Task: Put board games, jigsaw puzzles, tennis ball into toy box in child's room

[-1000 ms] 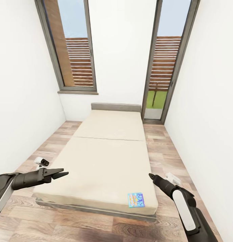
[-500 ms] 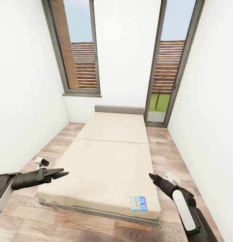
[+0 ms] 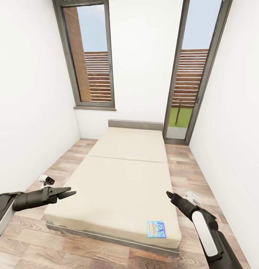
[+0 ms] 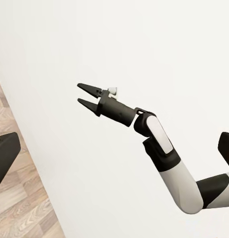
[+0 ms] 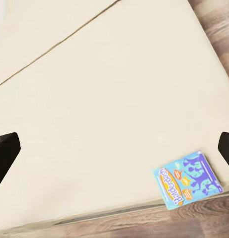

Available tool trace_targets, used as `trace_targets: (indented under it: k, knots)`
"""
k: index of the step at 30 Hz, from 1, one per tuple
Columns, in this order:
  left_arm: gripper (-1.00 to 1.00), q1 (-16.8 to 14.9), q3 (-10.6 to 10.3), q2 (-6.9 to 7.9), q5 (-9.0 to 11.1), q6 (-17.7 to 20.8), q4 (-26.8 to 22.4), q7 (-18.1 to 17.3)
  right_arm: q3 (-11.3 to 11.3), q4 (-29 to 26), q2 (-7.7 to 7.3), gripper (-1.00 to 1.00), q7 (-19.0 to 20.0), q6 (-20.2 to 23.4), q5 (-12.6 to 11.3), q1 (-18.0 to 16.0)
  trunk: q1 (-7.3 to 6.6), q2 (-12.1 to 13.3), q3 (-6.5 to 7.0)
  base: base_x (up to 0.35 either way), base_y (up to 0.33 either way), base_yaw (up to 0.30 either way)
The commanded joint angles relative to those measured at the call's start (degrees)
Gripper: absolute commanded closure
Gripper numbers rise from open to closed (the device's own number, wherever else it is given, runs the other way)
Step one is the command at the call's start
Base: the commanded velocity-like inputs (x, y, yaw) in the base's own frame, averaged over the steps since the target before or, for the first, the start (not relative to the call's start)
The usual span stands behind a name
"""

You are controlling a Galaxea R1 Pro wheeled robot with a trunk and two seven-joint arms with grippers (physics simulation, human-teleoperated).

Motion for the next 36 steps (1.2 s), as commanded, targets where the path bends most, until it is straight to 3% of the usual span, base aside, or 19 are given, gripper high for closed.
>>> trace_targets:
  k: [1, 36]
  knots:
    - [-1.00, -0.1, 0.0, 0.02, 0.0, 0.6, 0.0, -0.2, -0.1, -0.1, 0.05, -1.00, -0.5, 0.1, -0.6, -0.1, 0.04, -0.1, -0.03, 0.000, 0.000, 0.018]
    - [-1.00, 0.0, 0.0, 0.02, 0.0, 0.6, 0.0, -0.2, 0.6, -0.1, 0.09, -1.00, -0.5, -0.2, -0.6, -0.1, 0.04, -0.1, 2.96, -0.054, 0.000, 0.001]
